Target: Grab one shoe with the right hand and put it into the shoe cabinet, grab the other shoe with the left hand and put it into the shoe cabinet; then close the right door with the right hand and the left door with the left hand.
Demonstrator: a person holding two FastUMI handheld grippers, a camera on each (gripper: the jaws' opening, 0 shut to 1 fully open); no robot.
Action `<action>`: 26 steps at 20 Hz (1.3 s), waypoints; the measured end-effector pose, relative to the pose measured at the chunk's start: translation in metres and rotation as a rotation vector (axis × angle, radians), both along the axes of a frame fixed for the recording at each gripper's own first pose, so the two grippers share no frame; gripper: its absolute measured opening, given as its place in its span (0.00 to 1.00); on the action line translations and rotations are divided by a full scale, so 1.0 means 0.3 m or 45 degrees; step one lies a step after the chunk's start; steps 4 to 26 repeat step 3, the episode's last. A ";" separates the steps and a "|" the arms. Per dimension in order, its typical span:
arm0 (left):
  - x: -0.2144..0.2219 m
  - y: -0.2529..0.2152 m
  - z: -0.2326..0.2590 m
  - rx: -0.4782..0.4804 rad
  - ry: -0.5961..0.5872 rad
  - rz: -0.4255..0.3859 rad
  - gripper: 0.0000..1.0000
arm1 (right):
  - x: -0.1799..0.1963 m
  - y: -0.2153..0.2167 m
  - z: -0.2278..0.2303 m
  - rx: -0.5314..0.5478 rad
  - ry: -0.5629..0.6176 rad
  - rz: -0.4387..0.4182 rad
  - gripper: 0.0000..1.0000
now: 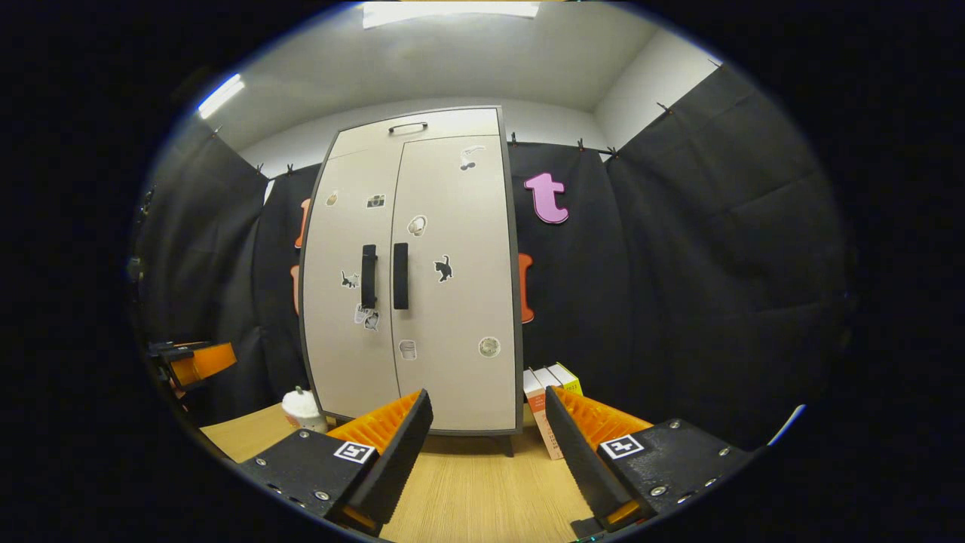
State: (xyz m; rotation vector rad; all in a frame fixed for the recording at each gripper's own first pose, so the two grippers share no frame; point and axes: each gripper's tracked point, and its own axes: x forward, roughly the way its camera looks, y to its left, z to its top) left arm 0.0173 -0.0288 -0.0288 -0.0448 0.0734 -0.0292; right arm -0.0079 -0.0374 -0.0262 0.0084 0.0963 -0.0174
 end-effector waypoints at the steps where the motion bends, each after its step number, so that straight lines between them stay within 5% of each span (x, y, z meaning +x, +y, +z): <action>1: -0.010 -0.001 -0.006 -0.005 0.007 0.000 0.96 | 0.002 0.006 -0.001 0.004 0.000 0.002 0.92; 26: -0.018 -0.003 -0.009 -0.028 0.019 -0.003 0.96 | -0.004 0.010 0.001 0.007 -0.004 0.005 0.92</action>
